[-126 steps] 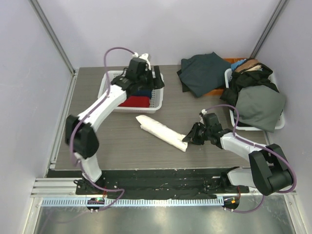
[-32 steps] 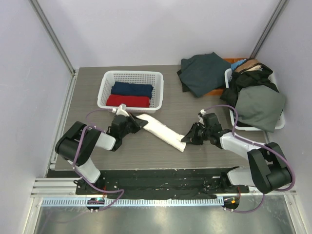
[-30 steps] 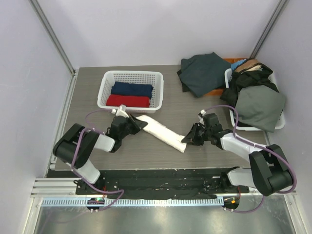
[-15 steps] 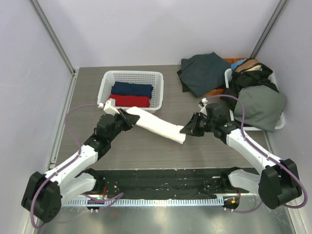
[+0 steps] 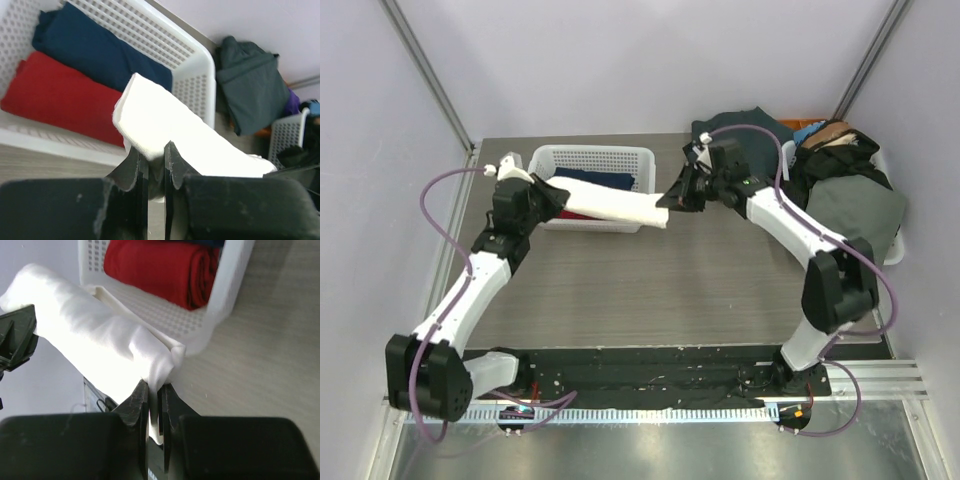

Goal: Roll the t-shirts
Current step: Place the T-shirt in the bin.

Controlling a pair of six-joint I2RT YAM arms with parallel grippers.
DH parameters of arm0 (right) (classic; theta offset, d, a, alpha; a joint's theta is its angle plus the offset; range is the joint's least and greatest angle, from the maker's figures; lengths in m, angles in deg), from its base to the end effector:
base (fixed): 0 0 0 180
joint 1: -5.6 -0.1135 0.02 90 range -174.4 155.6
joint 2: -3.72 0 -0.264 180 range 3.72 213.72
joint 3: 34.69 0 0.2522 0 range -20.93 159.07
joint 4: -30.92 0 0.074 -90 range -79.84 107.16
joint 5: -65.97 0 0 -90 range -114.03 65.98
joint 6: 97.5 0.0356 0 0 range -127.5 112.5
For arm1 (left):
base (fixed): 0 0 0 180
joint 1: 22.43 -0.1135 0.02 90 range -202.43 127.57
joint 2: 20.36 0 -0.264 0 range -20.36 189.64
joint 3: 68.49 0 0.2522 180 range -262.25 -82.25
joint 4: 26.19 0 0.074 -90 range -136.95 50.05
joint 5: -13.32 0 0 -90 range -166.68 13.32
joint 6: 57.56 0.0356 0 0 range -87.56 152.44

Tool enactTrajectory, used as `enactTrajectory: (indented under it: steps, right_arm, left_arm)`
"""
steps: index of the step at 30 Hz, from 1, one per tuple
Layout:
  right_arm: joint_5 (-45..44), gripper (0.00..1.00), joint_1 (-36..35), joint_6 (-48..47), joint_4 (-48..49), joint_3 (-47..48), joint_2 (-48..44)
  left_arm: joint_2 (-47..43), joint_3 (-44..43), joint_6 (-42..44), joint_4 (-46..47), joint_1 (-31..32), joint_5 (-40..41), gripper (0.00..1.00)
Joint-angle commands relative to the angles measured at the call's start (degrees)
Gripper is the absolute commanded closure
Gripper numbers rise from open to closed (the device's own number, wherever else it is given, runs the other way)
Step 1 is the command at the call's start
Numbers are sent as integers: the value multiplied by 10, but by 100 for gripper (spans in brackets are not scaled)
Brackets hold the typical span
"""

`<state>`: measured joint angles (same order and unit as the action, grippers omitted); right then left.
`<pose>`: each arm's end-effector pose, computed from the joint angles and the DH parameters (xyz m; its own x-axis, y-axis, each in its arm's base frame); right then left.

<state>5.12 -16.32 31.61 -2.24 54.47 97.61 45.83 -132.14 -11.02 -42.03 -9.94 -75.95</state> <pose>0.3388 0.1550 0.2916 -0.8727 0.2427 -0.4237 -0.1703 0.6619 0.7300 0.2631 -0.0578 0.3093 -0.3641 -0.6238 -0.6916 -0.0634 0.7574 -0.6498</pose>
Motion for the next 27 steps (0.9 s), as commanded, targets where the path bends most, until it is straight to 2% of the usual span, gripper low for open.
enactTrajectory:
  steps: [1, 9, 14, 20, 27]
  right_arm:
    - [1, 99, 3, -6, 10, 104, 74]
    - [8, 99, -4, -3, -9, 284, 228]
    - [6, 99, -7, -2, -38, 401, 309]
    - [2, 99, -8, -6, -64, 495, 386]
    - [3, 99, -8, -4, -42, 587, 457]
  left_arm:
    - [56, -63, 27, -2, -40, -6, 100]
    - [173, -116, 15, 30, -104, -66, 100]
    - [244, -163, 7, 67, -119, -90, 100]
    - [319, -203, 9, 83, -122, -93, 100]
    - [387, -252, -6, 138, -145, -126, 100]
